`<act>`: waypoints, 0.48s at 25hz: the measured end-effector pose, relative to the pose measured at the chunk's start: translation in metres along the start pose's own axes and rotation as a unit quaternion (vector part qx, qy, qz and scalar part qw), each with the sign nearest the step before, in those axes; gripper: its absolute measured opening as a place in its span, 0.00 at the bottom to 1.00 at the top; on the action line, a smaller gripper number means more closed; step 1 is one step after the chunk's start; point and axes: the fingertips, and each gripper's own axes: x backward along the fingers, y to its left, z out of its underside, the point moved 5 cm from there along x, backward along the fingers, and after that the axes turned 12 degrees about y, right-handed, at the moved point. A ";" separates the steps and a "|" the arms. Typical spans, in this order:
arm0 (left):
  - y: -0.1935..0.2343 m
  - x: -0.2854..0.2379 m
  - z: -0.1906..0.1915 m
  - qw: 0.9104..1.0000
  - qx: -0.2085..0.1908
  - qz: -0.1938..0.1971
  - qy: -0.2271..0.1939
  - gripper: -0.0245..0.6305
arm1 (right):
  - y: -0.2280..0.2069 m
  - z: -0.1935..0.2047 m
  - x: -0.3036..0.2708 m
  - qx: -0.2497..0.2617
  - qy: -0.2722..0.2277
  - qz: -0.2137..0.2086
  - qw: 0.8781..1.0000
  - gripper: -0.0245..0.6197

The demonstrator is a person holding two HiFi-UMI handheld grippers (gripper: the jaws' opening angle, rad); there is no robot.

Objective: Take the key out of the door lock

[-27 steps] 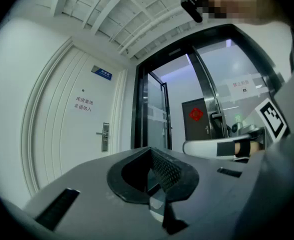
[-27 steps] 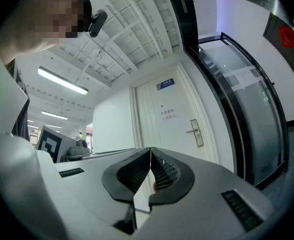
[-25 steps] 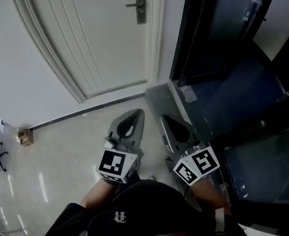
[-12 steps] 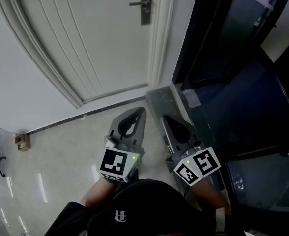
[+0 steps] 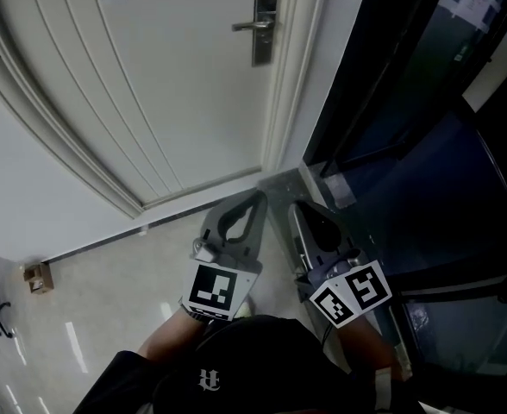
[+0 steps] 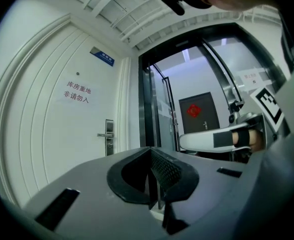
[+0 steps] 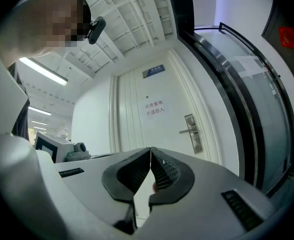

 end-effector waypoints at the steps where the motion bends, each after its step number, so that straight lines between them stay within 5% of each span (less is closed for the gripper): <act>1: 0.007 -0.006 0.000 1.000 0.000 0.003 0.001 0.05 | -0.003 -0.002 -0.009 0.001 -0.002 0.002 1.000 0.06; 12: 0.054 -0.079 0.001 0.999 0.020 0.027 0.007 0.05 | -0.050 -0.013 -0.075 -0.005 -0.001 0.003 1.000 0.06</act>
